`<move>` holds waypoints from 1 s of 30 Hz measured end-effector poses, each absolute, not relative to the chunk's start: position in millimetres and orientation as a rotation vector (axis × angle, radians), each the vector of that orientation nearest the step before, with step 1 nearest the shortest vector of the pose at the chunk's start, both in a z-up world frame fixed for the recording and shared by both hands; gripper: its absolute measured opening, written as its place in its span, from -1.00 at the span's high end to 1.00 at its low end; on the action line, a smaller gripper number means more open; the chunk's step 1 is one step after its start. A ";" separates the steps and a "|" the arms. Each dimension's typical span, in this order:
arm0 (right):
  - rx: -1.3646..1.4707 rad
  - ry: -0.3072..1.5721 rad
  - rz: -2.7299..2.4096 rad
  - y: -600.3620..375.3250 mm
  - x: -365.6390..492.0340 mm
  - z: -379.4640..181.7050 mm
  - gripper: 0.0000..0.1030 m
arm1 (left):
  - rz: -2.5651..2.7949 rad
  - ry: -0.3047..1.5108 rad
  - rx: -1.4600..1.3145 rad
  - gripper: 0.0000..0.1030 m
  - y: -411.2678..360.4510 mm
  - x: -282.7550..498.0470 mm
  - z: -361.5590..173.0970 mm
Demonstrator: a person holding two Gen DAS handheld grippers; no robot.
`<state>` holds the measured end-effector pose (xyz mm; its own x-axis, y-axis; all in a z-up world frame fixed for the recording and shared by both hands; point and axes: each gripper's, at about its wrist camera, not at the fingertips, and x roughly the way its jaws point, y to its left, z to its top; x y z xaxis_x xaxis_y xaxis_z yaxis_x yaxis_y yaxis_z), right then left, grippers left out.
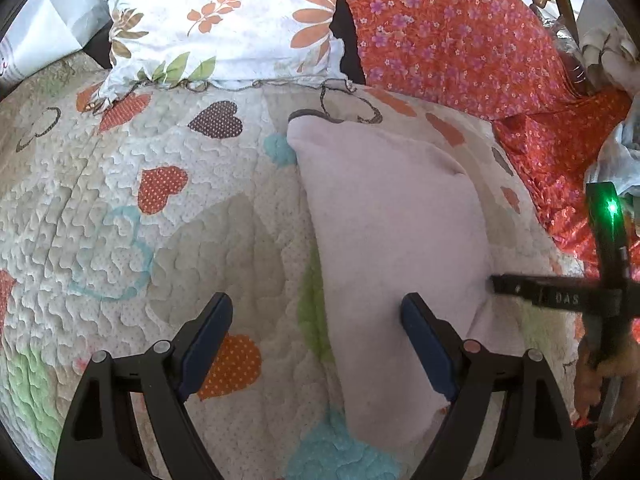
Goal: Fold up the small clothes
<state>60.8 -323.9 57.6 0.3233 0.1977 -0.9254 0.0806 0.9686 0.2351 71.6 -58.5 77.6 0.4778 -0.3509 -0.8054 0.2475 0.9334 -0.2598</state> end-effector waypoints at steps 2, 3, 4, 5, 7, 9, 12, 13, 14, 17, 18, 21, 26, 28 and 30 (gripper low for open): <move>0.202 1.226 -0.027 -336.0 57.2 60.3 0.21 | -0.359 1.015 -0.111 -0.66 -55.8 69.5 79.5; 0.217 1.215 -0.045 -343.2 55.5 61.7 0.21 | -0.356 1.012 -0.113 -0.66 -54.7 68.3 81.2; 0.268 1.201 -0.040 -353.1 53.2 64.2 0.21 | -0.352 1.009 -0.117 -0.66 -52.4 67.7 83.7; 0.316 1.181 -0.026 -360.6 50.2 67.9 0.21 | -0.346 1.005 -0.128 -0.66 -48.3 66.9 87.2; 0.361 1.128 0.008 -365.4 44.9 79.1 0.19 | -0.342 0.991 -0.165 -0.66 -38.3 65.7 95.0; 0.367 1.083 0.049 -360.6 39.5 89.1 0.15 | -0.325 0.972 -0.191 -0.66 -25.7 64.3 101.5; 0.379 1.051 0.138 -344.7 30.6 99.1 0.10 | -0.300 0.957 -0.197 -0.66 -14.5 62.6 104.2; 0.378 1.056 0.166 -336.7 30.1 98.0 0.08 | -0.297 0.958 -0.196 -0.66 -12.1 62.1 103.6; 0.373 1.073 0.187 -328.6 29.6 94.9 0.05 | -0.296 0.962 -0.191 -0.66 -10.6 61.6 102.0; 0.304 1.169 0.171 -305.6 27.8 76.4 0.05 | -0.304 0.979 -0.173 -0.66 -12.1 60.7 96.4; 0.286 1.206 0.165 -299.0 26.6 67.2 0.05 | -0.312 0.984 -0.170 -0.66 -13.6 60.0 94.5; 0.311 1.239 0.189 -291.5 18.7 47.2 0.30 | -0.346 1.005 -0.156 -0.66 -23.6 58.9 89.8; 0.313 1.167 0.190 -306.2 2.0 66.2 0.84 | -0.362 0.993 -0.166 -0.66 -35.8 59.7 92.1; 0.260 1.120 0.142 -318.4 -8.5 82.9 0.85 | -0.366 0.996 -0.140 -0.66 -45.2 59.0 87.8; 0.212 1.119 0.080 -331.0 -15.0 85.7 0.91 | -0.361 1.027 -0.059 -0.66 -63.4 57.9 75.0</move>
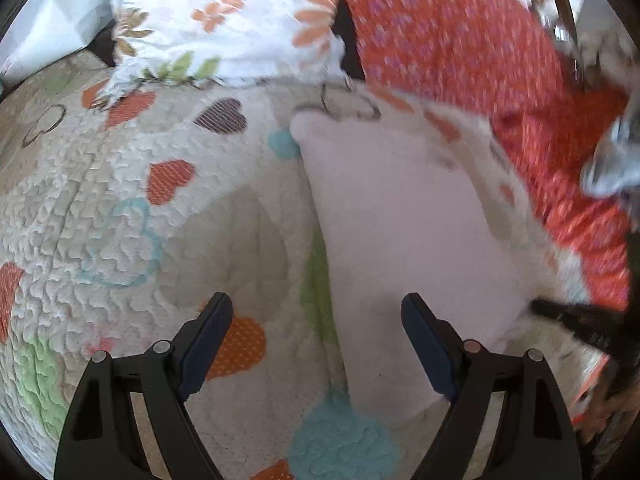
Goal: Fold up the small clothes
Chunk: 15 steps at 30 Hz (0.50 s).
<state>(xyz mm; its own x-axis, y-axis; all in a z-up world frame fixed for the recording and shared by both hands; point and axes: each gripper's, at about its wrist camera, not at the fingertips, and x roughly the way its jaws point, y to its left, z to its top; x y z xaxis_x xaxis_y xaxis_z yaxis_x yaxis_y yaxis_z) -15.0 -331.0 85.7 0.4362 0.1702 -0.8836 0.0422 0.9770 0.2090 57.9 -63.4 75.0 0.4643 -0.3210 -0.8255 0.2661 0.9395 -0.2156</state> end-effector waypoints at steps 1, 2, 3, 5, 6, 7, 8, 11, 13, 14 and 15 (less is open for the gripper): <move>0.179 1.142 0.031 -335.8 -15.6 80.6 0.97 | -0.350 1.038 -0.024 -0.66 -69.2 57.9 69.6; 0.159 1.166 0.000 -334.6 -13.6 75.1 0.97 | -0.331 1.062 0.034 -0.66 -78.2 57.4 60.9; 0.150 1.208 -0.018 -339.3 -13.8 65.1 0.97 | -0.319 1.098 0.082 -0.66 -86.3 57.2 50.6; 0.174 1.278 -0.049 -349.5 -11.4 46.7 0.96 | -0.325 1.175 0.121 -0.67 -96.4 57.1 31.9; 0.195 1.285 -0.065 -355.4 -10.3 43.7 0.96 | -0.326 1.186 0.107 -0.67 -97.8 56.2 27.0; 0.224 1.267 -0.065 -360.9 -8.4 45.9 0.96 | -0.320 1.179 0.098 -0.68 -98.0 55.3 26.5; 0.258 1.227 -0.063 -366.6 -6.7 52.9 0.96 | -0.320 1.173 0.103 -0.68 -98.7 55.2 28.0; 0.335 1.108 -0.040 -373.4 1.5 79.0 0.89 | -0.345 1.158 0.070 -0.68 -93.3 55.8 37.4; 0.353 1.059 -0.017 -369.3 6.4 91.0 0.85 | -0.365 1.143 0.014 -0.68 -87.1 55.6 46.6; 0.356 1.042 0.000 -363.1 10.5 96.3 0.85 | -0.375 1.126 -0.018 -0.67 -83.0 55.6 52.8; 0.355 1.029 0.019 -355.9 14.7 100.5 0.85 | -0.377 1.104 -0.041 -0.67 -78.3 55.4 59.0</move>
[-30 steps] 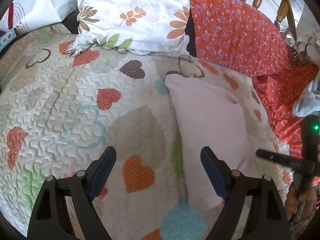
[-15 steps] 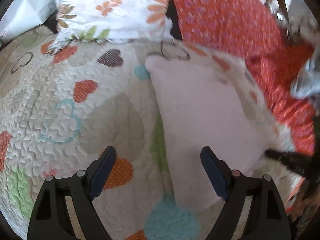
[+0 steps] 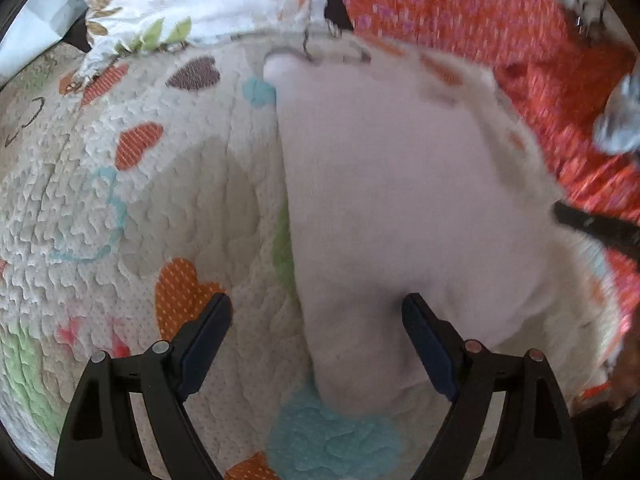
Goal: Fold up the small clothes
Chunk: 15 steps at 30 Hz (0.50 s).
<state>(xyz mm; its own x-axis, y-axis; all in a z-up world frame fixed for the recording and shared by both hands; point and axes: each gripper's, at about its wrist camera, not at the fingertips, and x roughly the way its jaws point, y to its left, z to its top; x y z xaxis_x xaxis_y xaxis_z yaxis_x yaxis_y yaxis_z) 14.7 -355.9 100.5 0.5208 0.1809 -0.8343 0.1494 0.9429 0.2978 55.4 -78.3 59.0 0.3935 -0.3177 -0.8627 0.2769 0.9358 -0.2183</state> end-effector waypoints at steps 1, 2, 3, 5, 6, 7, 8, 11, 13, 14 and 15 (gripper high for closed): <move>0.352 1.024 0.038 -347.6 18.9 102.1 0.85 | -0.375 1.086 -0.054 -0.67 -75.3 55.9 63.0; 0.349 1.028 0.066 -338.8 19.7 101.8 0.85 | -0.370 1.069 -0.066 -0.68 -71.3 56.3 67.3; 0.351 1.043 0.094 -331.9 22.0 99.4 0.85 | -0.368 1.062 -0.072 -0.68 -70.5 57.2 69.4; 0.365 1.109 0.137 -319.2 28.3 84.5 0.82 | -0.366 1.069 -0.079 -0.67 -69.0 60.9 68.8; 0.358 1.148 0.143 -315.8 29.8 76.3 0.76 | -0.366 1.078 -0.080 -0.67 -69.0 62.5 66.5; 0.314 1.216 0.124 -313.5 31.2 62.7 0.55 | -0.368 1.084 -0.078 -0.68 -70.2 63.7 65.1; 0.259 1.271 0.084 -313.9 31.0 50.8 0.41 | -0.370 1.090 -0.074 -0.68 -71.1 63.9 62.7; 0.222 1.303 -0.035 -336.4 30.1 38.4 0.23 | -0.381 1.094 -0.074 -0.67 -71.6 63.2 60.9; 0.313 1.257 -0.020 -357.9 28.0 51.5 0.19 | -0.391 1.087 -0.082 -0.68 -71.2 61.6 62.4; 0.321 1.237 -0.001 -361.5 26.6 57.3 0.10 | -0.398 1.083 -0.089 -0.68 -70.7 61.4 63.4; 0.329 1.220 0.044 -362.9 23.5 63.4 0.06 | -0.403 1.080 -0.090 -0.68 -71.0 60.5 63.6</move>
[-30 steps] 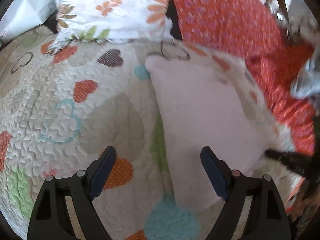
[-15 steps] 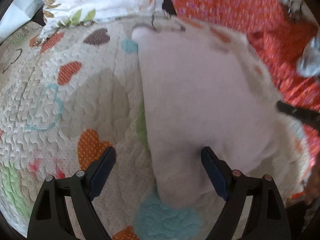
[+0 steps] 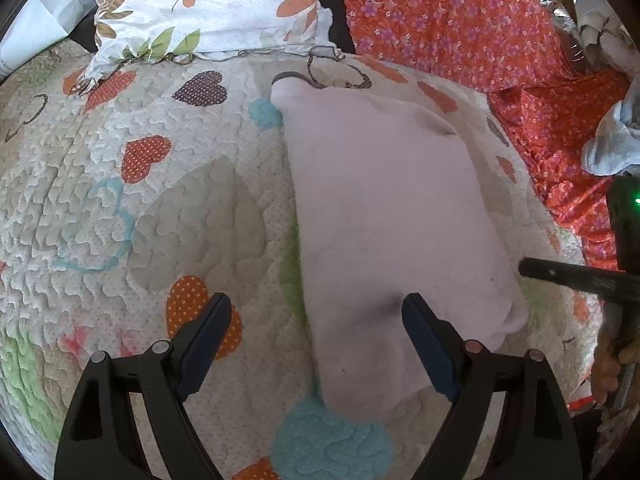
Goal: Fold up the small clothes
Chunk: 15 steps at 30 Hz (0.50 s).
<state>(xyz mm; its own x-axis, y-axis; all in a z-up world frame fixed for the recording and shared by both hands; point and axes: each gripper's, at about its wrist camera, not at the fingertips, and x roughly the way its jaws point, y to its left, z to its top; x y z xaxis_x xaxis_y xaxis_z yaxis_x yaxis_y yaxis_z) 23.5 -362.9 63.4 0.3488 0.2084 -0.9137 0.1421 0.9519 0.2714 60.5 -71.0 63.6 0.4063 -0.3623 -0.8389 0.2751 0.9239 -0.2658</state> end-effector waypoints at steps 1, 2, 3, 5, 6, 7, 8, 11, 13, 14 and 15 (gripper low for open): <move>0.338 1.214 0.116 -361.0 18.1 68.8 0.00 | -0.410 1.078 -0.091 -0.68 -71.0 59.6 63.2; 0.338 1.212 0.175 -357.3 13.9 71.2 -0.04 | -0.417 1.078 -0.090 -0.67 -71.1 59.0 62.2; 0.325 1.209 0.234 -351.5 9.1 72.6 -0.07 | -0.422 1.079 -0.088 -0.67 -72.0 58.5 61.2; 0.244 1.213 0.308 -331.6 -3.4 67.2 -0.11 | -0.431 1.096 -0.066 -0.67 -76.3 57.4 55.0; 0.188 1.222 0.324 -318.3 -9.5 59.3 -0.11 | -0.428 1.107 -0.055 -0.67 -79.0 57.1 51.1; 0.160 1.221 0.315 -309.4 -13.1 52.6 -0.10 | -0.425 1.114 -0.049 -0.68 -81.1 57.1 48.0; 0.143 1.215 0.302 -304.3 -15.1 47.2 0.10 | -0.424 1.122 -0.046 -0.68 -83.0 56.9 45.1; 0.177 1.185 0.283 -299.5 -12.9 43.7 0.78 | -0.419 1.129 -0.037 -0.68 -86.9 56.2 42.0; 0.154 1.153 0.247 -301.9 -13.8 59.7 0.90 | -0.423 1.128 -0.033 -0.68 -87.5 55.0 42.0; 0.119 1.145 0.208 -304.9 -15.9 67.1 0.90 | -0.425 1.130 -0.030 -0.68 -87.6 54.3 41.8; 0.074 1.149 0.147 -309.3 -18.3 71.1 0.90 | -0.425 1.132 -0.025 -0.68 -87.4 53.8 41.3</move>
<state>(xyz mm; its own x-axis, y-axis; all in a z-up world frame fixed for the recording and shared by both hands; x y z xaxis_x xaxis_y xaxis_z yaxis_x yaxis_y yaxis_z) -18.3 -309.3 71.1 0.4013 0.1541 -0.9029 -0.0778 0.9879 0.1341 53.8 -87.4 41.3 0.3540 -0.3409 -0.8709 0.3160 0.9200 -0.2317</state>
